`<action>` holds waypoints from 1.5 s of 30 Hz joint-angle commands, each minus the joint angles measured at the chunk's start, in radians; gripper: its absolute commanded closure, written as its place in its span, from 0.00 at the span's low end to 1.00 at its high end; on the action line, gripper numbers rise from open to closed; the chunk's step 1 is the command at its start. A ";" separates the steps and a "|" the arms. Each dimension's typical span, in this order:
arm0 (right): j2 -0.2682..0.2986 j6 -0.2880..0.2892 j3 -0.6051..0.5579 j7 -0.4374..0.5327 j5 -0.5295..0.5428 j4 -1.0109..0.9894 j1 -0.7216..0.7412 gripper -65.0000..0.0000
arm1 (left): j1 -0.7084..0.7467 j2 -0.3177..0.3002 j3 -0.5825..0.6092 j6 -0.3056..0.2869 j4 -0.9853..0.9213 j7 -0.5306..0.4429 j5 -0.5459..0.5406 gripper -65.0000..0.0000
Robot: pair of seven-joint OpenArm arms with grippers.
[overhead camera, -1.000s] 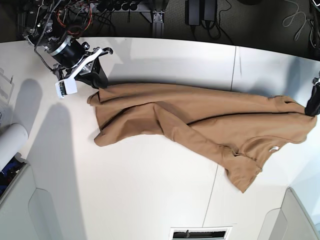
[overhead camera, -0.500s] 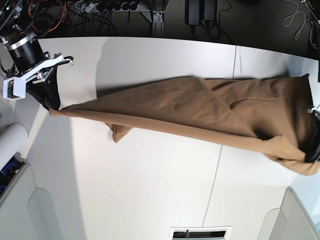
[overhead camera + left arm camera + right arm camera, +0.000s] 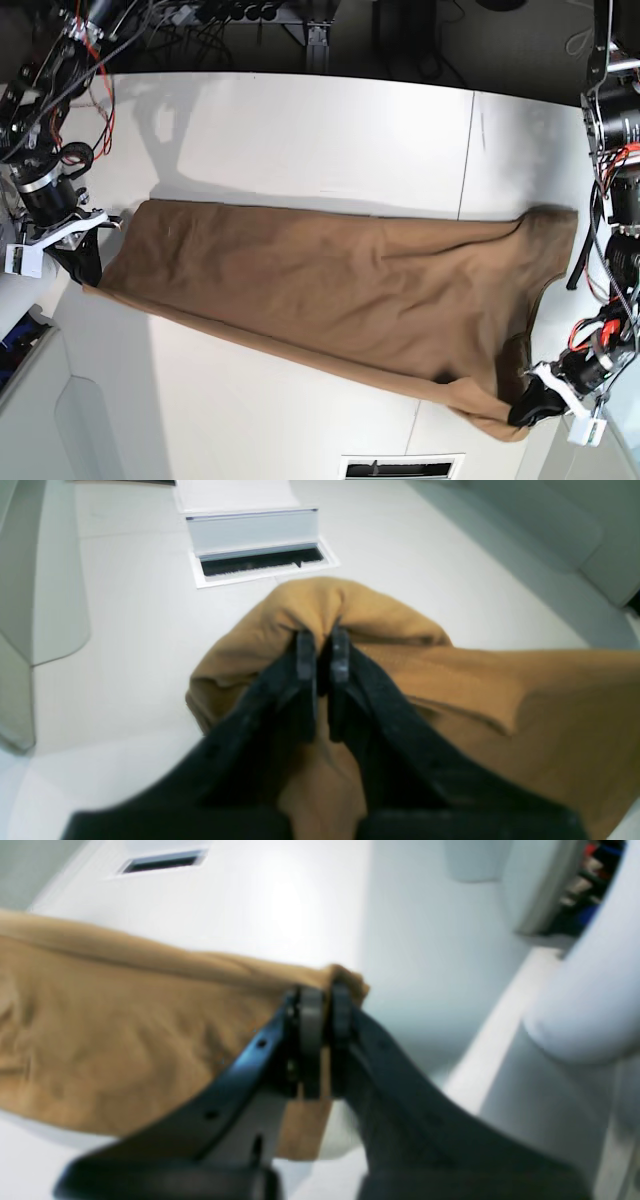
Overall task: Layout the t-shirt on the table in an organized manner, then fold the t-shirt properly
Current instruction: 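Lift the shirt with both grippers and lay it flat lengthwise, then drag the shirt with both grippers to straighten it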
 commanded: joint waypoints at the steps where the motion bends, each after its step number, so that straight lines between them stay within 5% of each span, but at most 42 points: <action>1: 0.021 -0.013 0.005 0.030 0.003 -0.023 0.039 1.00 | -0.061 -0.003 0.018 0.002 -0.028 -0.031 -0.008 1.00; 3: 0.034 -0.013 0.004 0.029 0.003 -0.098 0.086 1.00 | -0.108 0.010 0.073 0.002 -0.108 -0.031 -0.009 0.95; 5: 0.035 -0.013 0.004 0.025 -0.009 -0.141 0.117 1.00 | -0.129 0.016 0.116 0.002 -0.162 -0.031 -0.010 0.70; 7: 0.035 -0.014 0.003 0.011 0.005 -0.151 0.130 0.68 | -0.128 0.018 0.136 0.002 -0.184 -0.029 -0.015 0.49; 9: 0.035 -0.013 0.004 -0.009 0.037 -0.151 0.129 0.40 | -0.123 0.018 0.136 0.002 -0.187 0.014 -0.048 0.45; 10: 0.035 -0.013 0.004 -0.026 0.049 -0.151 0.129 0.36 | -0.124 0.016 0.135 0.002 -0.185 0.055 -0.071 0.45; 17: 0.034 -0.002 0.004 -0.161 0.184 -0.128 0.077 0.36 | -0.081 -0.064 0.090 0.002 -0.130 0.278 -0.341 0.45; 25: 0.034 0.004 0.004 -0.159 0.222 -0.066 -0.118 0.36 | 0.142 -0.174 -0.047 0.002 -0.106 0.299 -0.377 0.45; 32: 0.029 0.004 0.004 -0.146 0.189 -0.071 -0.207 0.36 | 0.315 -0.155 -0.056 0.002 -0.106 0.248 -0.353 0.45; 45: 0.032 0.001 -0.057 0.000 0.079 -0.254 -0.151 0.36 | 0.320 -0.019 -0.055 0.002 -0.106 0.205 -0.177 0.45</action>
